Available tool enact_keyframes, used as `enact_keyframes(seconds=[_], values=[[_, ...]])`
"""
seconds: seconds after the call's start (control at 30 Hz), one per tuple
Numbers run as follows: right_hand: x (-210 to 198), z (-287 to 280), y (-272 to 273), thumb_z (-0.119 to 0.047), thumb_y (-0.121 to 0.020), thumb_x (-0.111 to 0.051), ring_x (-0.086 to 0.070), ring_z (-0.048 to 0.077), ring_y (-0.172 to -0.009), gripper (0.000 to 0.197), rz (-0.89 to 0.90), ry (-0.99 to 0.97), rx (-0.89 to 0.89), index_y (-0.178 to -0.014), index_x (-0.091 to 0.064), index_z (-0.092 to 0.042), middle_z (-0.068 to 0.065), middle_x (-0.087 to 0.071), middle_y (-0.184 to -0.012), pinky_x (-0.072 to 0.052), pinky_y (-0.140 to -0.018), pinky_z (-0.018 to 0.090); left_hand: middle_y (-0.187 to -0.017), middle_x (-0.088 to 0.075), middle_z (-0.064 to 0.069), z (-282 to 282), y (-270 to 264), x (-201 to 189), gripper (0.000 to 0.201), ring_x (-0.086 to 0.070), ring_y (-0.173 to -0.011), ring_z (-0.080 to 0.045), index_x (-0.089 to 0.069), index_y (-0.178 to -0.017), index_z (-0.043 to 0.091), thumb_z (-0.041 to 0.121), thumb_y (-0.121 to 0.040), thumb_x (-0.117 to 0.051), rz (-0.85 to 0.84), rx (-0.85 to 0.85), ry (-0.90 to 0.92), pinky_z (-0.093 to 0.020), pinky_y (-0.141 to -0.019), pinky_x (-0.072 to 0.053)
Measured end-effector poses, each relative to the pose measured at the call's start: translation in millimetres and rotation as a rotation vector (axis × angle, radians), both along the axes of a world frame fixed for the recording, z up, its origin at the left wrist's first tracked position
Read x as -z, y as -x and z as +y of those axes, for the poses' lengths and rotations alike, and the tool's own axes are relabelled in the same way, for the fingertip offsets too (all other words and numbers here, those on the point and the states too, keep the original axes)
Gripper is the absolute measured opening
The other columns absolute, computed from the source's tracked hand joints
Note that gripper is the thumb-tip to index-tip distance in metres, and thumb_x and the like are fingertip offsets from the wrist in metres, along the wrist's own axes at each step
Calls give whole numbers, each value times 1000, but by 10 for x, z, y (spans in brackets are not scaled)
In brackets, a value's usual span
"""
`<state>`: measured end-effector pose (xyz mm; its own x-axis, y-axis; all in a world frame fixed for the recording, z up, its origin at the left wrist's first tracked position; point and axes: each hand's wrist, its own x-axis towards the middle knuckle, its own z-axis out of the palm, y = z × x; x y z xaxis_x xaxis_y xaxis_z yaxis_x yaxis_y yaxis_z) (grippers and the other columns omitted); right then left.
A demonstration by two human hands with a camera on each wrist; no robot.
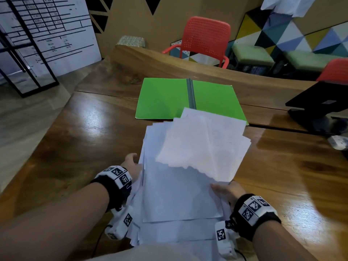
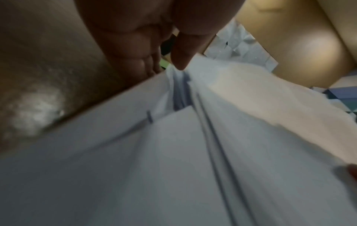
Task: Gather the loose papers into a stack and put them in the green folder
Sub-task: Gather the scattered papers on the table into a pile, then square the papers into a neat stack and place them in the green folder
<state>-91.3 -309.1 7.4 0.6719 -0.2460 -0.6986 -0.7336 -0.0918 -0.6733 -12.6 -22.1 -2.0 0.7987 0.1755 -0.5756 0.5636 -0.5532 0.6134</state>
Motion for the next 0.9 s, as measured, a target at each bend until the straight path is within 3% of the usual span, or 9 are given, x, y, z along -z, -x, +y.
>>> enact_keyframes(seconds=[0.13,0.23,0.37,0.43,0.5,0.6,0.73,0.83,0.9], values=[[119,131,-38,-12,-78,-72,-62,23,-79,28,-13,145,-26,-99,-58,-2,11,-64,-91,-51,-66,29,-136,-53,-12,-54,66,9,60,-53,-121,-32,-37,-139,10,43,-89,-42,64,67,51,-37,-104,-40],[204,253,-69,-18,-65,-78,-61,32,-104,59,-28,195,25,-116,-52,-4,13,-63,-111,-52,-89,40,-127,-61,-13,-49,110,77,85,-59,-113,-31,-52,-127,6,54,-58,-61,97,196,115,-42,-101,-45],[201,226,-26,-23,-60,-80,-68,34,-91,48,1,154,13,-99,-66,1,16,-71,-98,-55,-86,44,-122,-61,-11,-167,286,-200,76,-58,-109,-29,-49,-126,8,21,-55,-75,-16,174,251,-40,-99,-45],[127,144,27,-32,-44,-83,-69,35,-89,62,-61,88,79,-94,-69,1,18,-72,-95,-55,-85,46,-106,-71,-11,-141,350,-300,70,-62,-93,-29,-54,-122,7,6,-58,-82,-76,77,519,-45,-92,-49],[20,52,96,-31,-36,-84,-69,34,-88,69,-138,-68,182,-96,-68,-1,16,-74,-93,-57,-78,43,-81,-77,-3,-73,388,-462,72,-67,-80,-24,-65,-105,10,20,-40,-93,-91,117,752,-41,-77,-54],[-221,-1,145,-19,-54,-82,-63,31,-87,58,-160,-261,225,-105,-58,-5,10,-68,-92,-53,-70,37,-77,-75,1,-51,381,-713,67,-69,-74,-14,-73,-83,17,30,-21,-94,-91,252,807,-28,-67,-54],[-588,183,-15,-37,-34,-89,-63,33,-82,83,-220,-77,186,-99,-60,6,17,-63,-85,-52,-78,42,-85,-63,-5,-281,308,-1051,25,-53,-91,-20,-61,-93,14,9,-72,-73,-244,292,416,-32,-82,-43],[-992,355,-131,-26,-64,-83,-57,20,-66,55,-394,33,183,-91,-53,12,7,-59,-73,-49,-69,34,-91,-61,-9,-369,303,-1305,24,-56,-86,-22,-63,-107,6,12,-85,-62,-414,174,254,-29,-78,-44],[-1245,424,-146,-16,-71,-78,-54,11,-63,33,-566,48,214,-74,-47,-5,-6,-60,-61,-46,-68,28,-83,-62,-3,-357,298,-1494,17,-58,-79,-21,-63,-100,15,19,-83,-64,-526,110,282,-24,-71,-45]])
